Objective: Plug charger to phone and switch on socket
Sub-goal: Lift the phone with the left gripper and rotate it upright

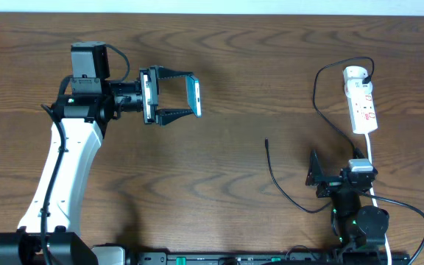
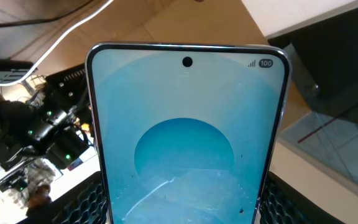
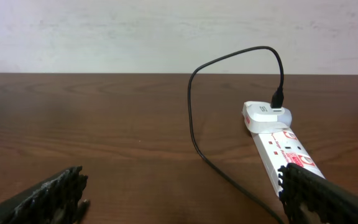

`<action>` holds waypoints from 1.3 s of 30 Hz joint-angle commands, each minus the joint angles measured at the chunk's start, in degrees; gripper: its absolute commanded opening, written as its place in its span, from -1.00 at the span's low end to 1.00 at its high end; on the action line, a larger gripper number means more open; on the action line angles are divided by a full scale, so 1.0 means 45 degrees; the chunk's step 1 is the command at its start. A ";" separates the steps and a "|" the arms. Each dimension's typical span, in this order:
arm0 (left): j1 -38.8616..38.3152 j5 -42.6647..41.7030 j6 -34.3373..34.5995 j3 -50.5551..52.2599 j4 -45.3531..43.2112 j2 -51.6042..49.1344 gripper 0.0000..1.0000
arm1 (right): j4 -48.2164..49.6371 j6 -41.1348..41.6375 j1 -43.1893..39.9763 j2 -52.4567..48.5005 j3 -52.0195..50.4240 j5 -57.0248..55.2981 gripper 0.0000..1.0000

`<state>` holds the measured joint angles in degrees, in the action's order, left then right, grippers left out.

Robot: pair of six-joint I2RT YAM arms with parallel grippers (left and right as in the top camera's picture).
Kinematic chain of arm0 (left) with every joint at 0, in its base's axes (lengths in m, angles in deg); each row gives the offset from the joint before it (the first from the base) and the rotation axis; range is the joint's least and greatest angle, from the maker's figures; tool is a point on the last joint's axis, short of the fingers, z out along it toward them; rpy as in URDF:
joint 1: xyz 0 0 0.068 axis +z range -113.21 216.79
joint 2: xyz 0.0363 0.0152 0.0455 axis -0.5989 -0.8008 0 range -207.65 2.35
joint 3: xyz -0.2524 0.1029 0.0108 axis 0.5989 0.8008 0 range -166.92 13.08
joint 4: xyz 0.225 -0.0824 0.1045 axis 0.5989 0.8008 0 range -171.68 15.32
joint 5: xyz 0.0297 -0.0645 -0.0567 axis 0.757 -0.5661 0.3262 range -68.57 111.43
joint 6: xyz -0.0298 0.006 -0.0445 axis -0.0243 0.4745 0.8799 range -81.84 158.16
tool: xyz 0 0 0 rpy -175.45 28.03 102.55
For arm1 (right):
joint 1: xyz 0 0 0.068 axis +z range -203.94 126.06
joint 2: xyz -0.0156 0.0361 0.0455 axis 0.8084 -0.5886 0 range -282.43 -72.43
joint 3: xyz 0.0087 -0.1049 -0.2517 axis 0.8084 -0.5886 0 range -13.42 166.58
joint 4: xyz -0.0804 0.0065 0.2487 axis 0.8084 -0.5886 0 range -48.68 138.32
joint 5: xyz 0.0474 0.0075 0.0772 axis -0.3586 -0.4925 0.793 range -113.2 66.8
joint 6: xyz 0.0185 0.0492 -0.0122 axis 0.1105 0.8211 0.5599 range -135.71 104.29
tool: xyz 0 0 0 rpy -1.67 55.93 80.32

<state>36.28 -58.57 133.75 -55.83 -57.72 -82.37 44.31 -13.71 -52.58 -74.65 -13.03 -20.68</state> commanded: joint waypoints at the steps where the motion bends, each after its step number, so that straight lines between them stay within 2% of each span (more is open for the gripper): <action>1: 0.0053 0.0855 -0.0418 -0.0238 -0.0068 0.0180 -0.86 | -0.0058 0.0126 0.0078 0.0078 -0.0015 -0.0102 0.99; 5: 0.0049 0.2438 -0.1977 -0.0151 -0.0058 0.0180 -0.85 | -0.0058 0.0126 0.0078 0.0078 -0.0015 -0.0102 0.99; 8: 0.0049 0.3881 -0.3959 -0.0121 0.0131 0.0180 -0.85 | -0.0058 0.0126 0.0078 0.0078 -0.0015 -0.0102 0.99; 12: 0.0039 0.6081 -0.7038 -0.0121 0.1321 0.0180 -0.86 | -0.0058 0.0126 0.0078 0.0078 -0.0015 -0.0102 0.99; 15: 0.0039 0.7572 -0.8106 -0.0121 0.2312 0.0180 -0.85 | -0.0058 0.0126 0.0078 0.0073 -0.0015 -0.0102 0.99; 20: 0.0039 1.1817 -0.8335 -0.0121 0.4911 0.0180 -0.85 | -0.0058 0.0126 0.0078 0.0078 -0.0015 -0.0102 0.99; 23: 0.0039 1.3318 -0.8335 -0.0121 0.5916 0.0175 -0.85 | -0.0058 0.0126 0.0078 0.0078 -0.0015 -0.0102 0.99; 29: 0.0039 1.4037 -0.8262 -0.0121 0.6917 0.0170 -0.86 | -0.0058 0.0126 0.0078 0.0073 -0.0015 -0.0102 0.99; 39: 0.0039 1.4042 -0.8087 -0.0117 0.6955 -0.0219 -0.86 | -0.0058 0.0126 0.0078 0.0078 -0.0015 -0.0102 0.99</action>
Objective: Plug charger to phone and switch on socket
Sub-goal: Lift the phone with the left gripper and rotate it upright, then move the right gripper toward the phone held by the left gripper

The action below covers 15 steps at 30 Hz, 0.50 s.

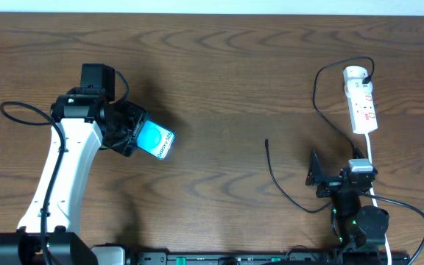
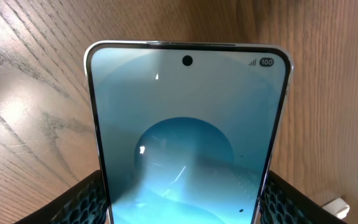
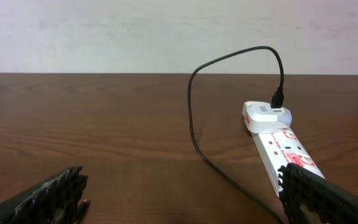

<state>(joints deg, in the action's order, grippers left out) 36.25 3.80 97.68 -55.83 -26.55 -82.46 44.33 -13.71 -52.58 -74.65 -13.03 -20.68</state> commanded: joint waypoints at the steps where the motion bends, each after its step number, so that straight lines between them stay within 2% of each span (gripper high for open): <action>1: 0.0044 0.0175 -0.0068 -0.0117 0.0029 -0.0257 -0.86 | -0.0063 0.0126 0.0078 0.0078 -0.0015 -0.0102 0.99; 11: 0.0044 0.0180 0.2011 -0.0117 0.0257 -0.0442 -0.86 | 0.0087 0.0117 0.0078 0.0073 -0.0015 -0.0253 0.99; 15: 0.0039 0.0170 0.3293 -0.0117 0.0311 -0.0442 -0.86 | 0.0223 0.0131 0.0078 0.0078 -0.0015 -0.0170 0.98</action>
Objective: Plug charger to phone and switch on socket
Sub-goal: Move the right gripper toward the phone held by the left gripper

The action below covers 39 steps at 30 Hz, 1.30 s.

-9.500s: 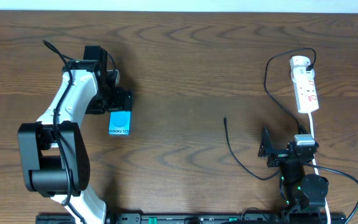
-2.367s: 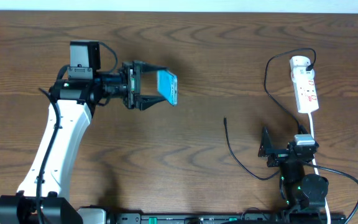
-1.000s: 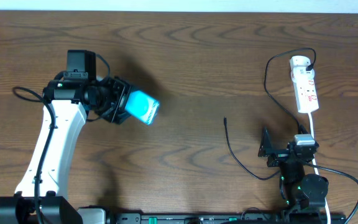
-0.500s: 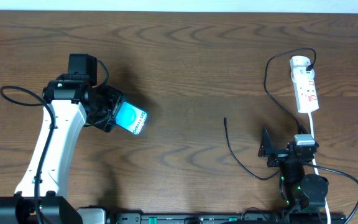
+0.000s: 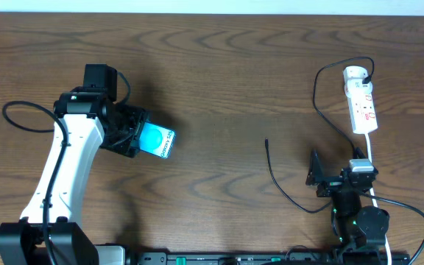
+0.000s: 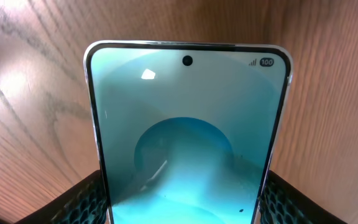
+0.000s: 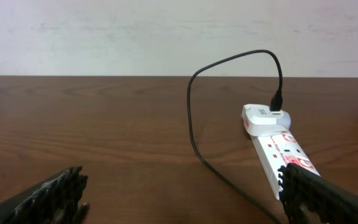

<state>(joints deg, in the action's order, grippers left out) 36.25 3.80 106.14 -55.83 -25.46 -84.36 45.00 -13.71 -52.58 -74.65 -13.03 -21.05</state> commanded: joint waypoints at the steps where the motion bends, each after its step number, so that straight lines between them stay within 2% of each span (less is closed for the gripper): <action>1: 0.0039 0.0175 0.1520 -0.0117 0.0073 -0.0019 -0.86 | 0.0097 0.0165 0.0078 0.0078 -0.0015 -0.0034 0.98; 4: 0.0029 0.0170 0.1894 -0.0117 0.0068 -0.0019 -0.86 | 0.0811 0.1287 0.0078 0.0078 0.0005 0.0641 0.99; 8: -0.0010 0.0175 0.1962 -0.0117 0.0058 -0.0019 -0.86 | 0.0738 0.2875 0.0078 -0.0015 0.0321 0.1409 0.99; 13: -0.0044 0.0175 0.1948 -0.0117 0.0058 -0.0019 -0.86 | -0.0209 0.2749 0.0078 -0.1389 0.1851 0.1676 0.99; 20: -0.0044 0.0175 0.1953 -0.0117 0.0063 -0.0019 -0.85 | -0.2550 0.1443 0.0063 -0.6941 0.7368 0.3220 0.99; 25: -0.0044 0.0175 0.1957 -0.0117 0.0068 -0.0019 -0.86 | -0.6392 0.1239 -0.0044 -1.2177 1.2939 0.7397 0.99; 28: -0.0044 0.0175 0.1953 -0.0117 0.0068 -0.0019 -0.86 | -0.7616 0.1253 -0.0044 -1.4523 1.5232 0.8782 0.99; 29: -0.0044 0.0175 0.1957 -0.0117 0.0068 -0.0019 -0.85 | -0.7553 0.1496 -0.0044 -1.5222 1.5752 0.8854 0.98; 31: -0.0044 0.0175 0.1962 -0.0117 0.0063 -0.0019 -0.85 | -0.7295 0.3089 -0.0034 -1.6407 1.6388 0.9539 0.99; 34: -0.0044 0.0180 0.1967 -0.0117 0.0063 -0.0019 -0.86 | -0.5571 0.5654 0.0034 -1.8166 1.6485 1.0321 0.98; 39: -0.0044 0.0185 0.2069 -0.0117 0.0053 -0.0024 -0.85 | -0.4410 0.8908 0.0151 -2.0682 1.6485 1.2220 0.96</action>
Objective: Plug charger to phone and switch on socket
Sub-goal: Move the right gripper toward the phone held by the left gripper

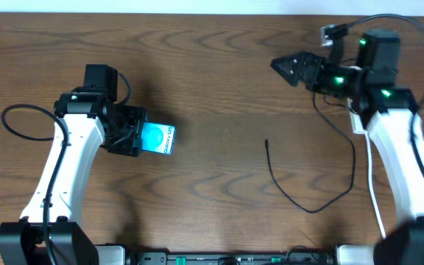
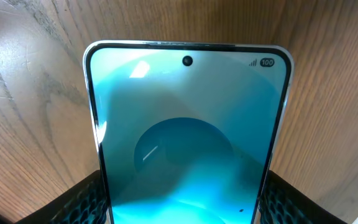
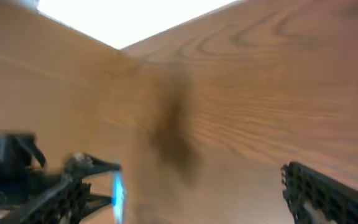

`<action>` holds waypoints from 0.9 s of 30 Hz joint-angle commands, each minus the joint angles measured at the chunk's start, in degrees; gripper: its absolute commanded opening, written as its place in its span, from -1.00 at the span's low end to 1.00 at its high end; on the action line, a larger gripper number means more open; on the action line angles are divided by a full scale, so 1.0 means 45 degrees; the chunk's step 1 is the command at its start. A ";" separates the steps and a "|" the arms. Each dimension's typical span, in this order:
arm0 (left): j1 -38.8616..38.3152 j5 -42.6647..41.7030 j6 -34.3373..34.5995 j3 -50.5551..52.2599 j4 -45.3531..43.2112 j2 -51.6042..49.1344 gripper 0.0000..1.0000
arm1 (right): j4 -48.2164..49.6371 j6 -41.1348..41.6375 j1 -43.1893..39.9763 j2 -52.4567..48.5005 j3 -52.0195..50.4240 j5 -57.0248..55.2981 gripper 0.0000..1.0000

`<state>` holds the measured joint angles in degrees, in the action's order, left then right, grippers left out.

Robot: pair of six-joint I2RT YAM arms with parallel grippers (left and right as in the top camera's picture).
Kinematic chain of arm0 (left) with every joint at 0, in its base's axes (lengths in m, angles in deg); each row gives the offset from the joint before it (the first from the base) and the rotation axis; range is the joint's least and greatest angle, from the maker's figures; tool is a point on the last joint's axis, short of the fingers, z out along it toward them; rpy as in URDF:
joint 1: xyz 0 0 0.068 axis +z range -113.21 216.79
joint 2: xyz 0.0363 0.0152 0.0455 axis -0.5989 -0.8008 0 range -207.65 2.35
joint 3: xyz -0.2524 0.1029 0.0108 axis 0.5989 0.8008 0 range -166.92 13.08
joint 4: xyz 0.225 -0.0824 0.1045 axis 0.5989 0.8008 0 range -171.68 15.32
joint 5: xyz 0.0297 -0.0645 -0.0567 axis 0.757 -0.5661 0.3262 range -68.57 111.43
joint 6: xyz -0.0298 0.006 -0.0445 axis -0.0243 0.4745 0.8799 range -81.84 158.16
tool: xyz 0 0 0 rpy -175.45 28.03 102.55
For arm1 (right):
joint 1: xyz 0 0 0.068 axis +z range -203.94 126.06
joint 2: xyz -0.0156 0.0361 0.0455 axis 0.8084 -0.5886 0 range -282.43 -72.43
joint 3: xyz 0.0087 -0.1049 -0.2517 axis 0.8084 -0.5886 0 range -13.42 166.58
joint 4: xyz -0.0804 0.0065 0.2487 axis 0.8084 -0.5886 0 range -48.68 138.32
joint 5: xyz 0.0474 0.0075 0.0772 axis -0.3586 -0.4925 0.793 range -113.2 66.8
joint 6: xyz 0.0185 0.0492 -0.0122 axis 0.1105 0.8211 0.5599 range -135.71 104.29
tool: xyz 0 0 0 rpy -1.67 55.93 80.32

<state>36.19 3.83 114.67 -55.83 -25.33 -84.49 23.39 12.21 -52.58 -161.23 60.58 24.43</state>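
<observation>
A phone [image 1: 158, 138] with a lit blue screen, face up, has my left gripper [image 1: 147, 138] shut on its sides, left of the table's centre. It fills the left wrist view [image 2: 188, 137], with black fingers [image 2: 82, 202] pressed to both edges. The black charger cable [image 1: 289, 197] lies at centre right, its free plug end [image 1: 266, 142] pointing to the back. My right gripper [image 1: 287, 66] hangs open and empty over the back right, pointing left. The socket strip is hidden under the right arm. The right wrist view is blurred and shows the far phone [image 3: 114, 194].
The wooden table [image 1: 219, 88] stretches between the two arms. A white mains lead [image 1: 372, 184] runs down the right side under the right arm [image 1: 396, 140]. The left arm [image 1: 65, 169] stands along the left side.
My right arm was folded at the front right edge, facing the socket strip. Now it is raised and stretched to the back right, gripper open and pointing left. The phone has hardly moved.
First my left gripper held the phone on edge at the back left, and the right arm was parked at the front right. Then the phone was lower and nearer, screen up, and stayed there. Only now has the right arm left its parked place.
</observation>
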 commanded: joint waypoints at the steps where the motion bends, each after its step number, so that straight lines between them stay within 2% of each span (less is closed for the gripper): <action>1: -0.0029 0.0180 0.0175 -0.0117 0.0019 0.0005 -0.86 | 0.0743 0.3575 0.0238 -0.1977 0.0126 0.2652 0.94; 4: -0.0029 0.0185 0.0233 -0.0117 0.0029 0.0005 -0.86 | 0.2361 0.5129 0.0855 -0.3978 0.0126 0.4643 0.76; 10: -0.0029 0.0505 0.0874 -0.0117 0.0034 0.0005 -0.86 | 0.4609 0.6314 0.2084 -0.5697 0.0126 0.5605 0.72; 17: -0.0083 0.1175 0.1030 -0.0117 0.0039 0.0000 -0.86 | 0.6154 0.6533 0.3347 -0.5853 0.0131 0.5644 0.72; 27: -0.1010 0.1559 0.1753 -0.0097 0.0029 0.0000 -0.86 | 0.6936 0.6441 0.4979 -0.5853 0.0126 0.5445 0.72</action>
<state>32.71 9.42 120.72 -55.83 -25.30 -84.56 53.59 41.39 -31.64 -188.09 60.67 47.95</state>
